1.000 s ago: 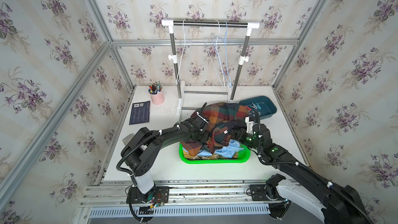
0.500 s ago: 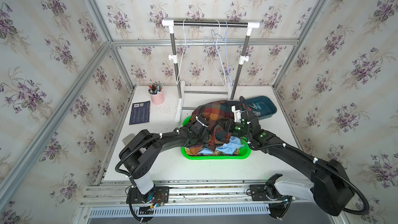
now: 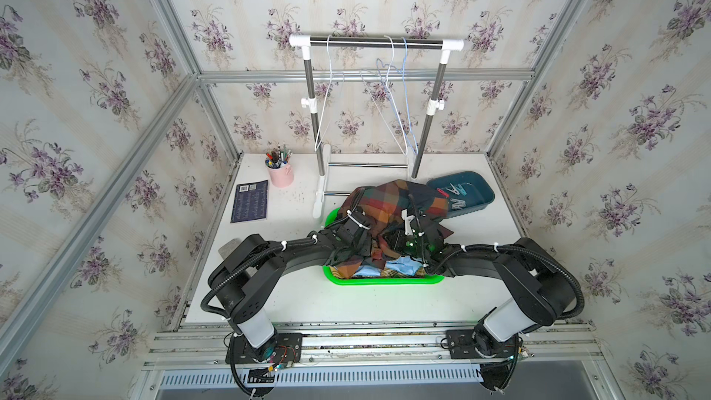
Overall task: Remove the clothespins securing long-sleeve shirts to the hanger
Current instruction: Adjust the long-sleeve shirt at the bin.
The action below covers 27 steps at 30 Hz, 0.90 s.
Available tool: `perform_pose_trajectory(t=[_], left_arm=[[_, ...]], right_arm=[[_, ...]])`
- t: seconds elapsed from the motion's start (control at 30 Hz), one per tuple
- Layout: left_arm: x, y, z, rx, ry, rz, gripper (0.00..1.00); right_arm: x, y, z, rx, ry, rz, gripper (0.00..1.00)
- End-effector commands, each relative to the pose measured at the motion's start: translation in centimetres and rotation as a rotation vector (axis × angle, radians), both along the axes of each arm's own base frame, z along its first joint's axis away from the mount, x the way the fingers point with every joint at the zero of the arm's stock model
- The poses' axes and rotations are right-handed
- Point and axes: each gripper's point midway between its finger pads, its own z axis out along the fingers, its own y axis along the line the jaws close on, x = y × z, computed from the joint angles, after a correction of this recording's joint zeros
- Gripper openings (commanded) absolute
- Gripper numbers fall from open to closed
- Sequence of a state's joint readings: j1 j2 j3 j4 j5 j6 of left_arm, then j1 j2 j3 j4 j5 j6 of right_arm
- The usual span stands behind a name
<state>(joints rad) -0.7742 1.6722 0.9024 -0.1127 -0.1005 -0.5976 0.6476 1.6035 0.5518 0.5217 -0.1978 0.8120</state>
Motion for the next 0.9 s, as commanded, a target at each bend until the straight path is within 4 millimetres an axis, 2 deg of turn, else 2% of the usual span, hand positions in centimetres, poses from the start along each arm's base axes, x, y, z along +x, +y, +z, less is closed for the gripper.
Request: perform_pose_trajectory(t=[0.0, 0.07, 0.1, 0.2, 0.23, 0.33, 0.4, 0.43, 0.47, 0.6, 0.67, 0.73, 0.8, 0.87], left_arm=[[-3.6, 3.2, -1.6, 0.142, 0.159, -0.013, 0.25], [-3.5, 2.7, 0.1, 0.118, 0.149, -0.034, 0.43], [-3.5, 2.5, 1.2, 0.105, 0.137, -0.044, 0.53], [-3.8, 2.7, 5.9, 0.057, 0.06, -0.077, 0.84], [-4.0, 2.8, 8.3, 0.028, 0.022, -0.099, 0.98], [-4.5, 3.3, 13.5, -0.027, -0.049, -0.146, 0.99], [-4.8, 3.9, 16.3, -0.082, -0.081, -0.149, 0.99], [-4.9, 4.3, 17.8, -0.111, -0.106, -0.147, 0.99], [-5.1, 4.8, 18.9, -0.126, -0.131, -0.144, 0.99], [-6.1, 7.9, 22.4, -0.137, -0.24, -0.097, 0.99], [-6.1, 10.4, 23.7, -0.107, -0.302, -0.016, 0.99], [-5.4, 13.9, 25.1, -0.032, -0.415, 0.118, 0.99], [-4.4, 17.4, 26.0, 0.076, -0.55, 0.243, 0.99], [-3.4, 21.1, 25.7, 0.197, -0.618, 0.403, 0.99]], right_arm=[[-0.5, -1.0, -2.2, -0.074, 0.073, -0.05, 0.26], [-0.4, -0.8, -1.2, -0.067, 0.059, -0.046, 0.3], [-0.4, -0.9, 0.0, -0.055, 0.038, -0.047, 0.32], [-0.5, -1.7, 4.9, -0.022, -0.064, -0.068, 0.42], [-0.7, -2.0, 6.7, -0.014, -0.101, -0.07, 0.48], [-1.3, -2.9, 11.1, -0.019, -0.189, -0.049, 0.69], [-1.8, -3.5, 13.1, -0.034, -0.222, -0.031, 0.83], [-2.1, -3.9, 14.1, -0.04, -0.239, -0.024, 0.96], [-2.4, -4.3, 15.0, -0.042, -0.256, -0.019, 1.0], [-3.7, -7.1, 18.9, -0.066, -0.355, -0.044, 1.0], [-3.7, -9.2, 21.1, -0.103, -0.433, -0.088, 1.0], [-2.7, -12.0, 22.8, -0.18, -0.532, -0.165, 1.0], [-0.9, -15.6, 22.5, -0.287, -0.59, -0.301, 1.0], [0.8, -19.3, 22.1, -0.383, -0.66, -0.435, 1.0]])
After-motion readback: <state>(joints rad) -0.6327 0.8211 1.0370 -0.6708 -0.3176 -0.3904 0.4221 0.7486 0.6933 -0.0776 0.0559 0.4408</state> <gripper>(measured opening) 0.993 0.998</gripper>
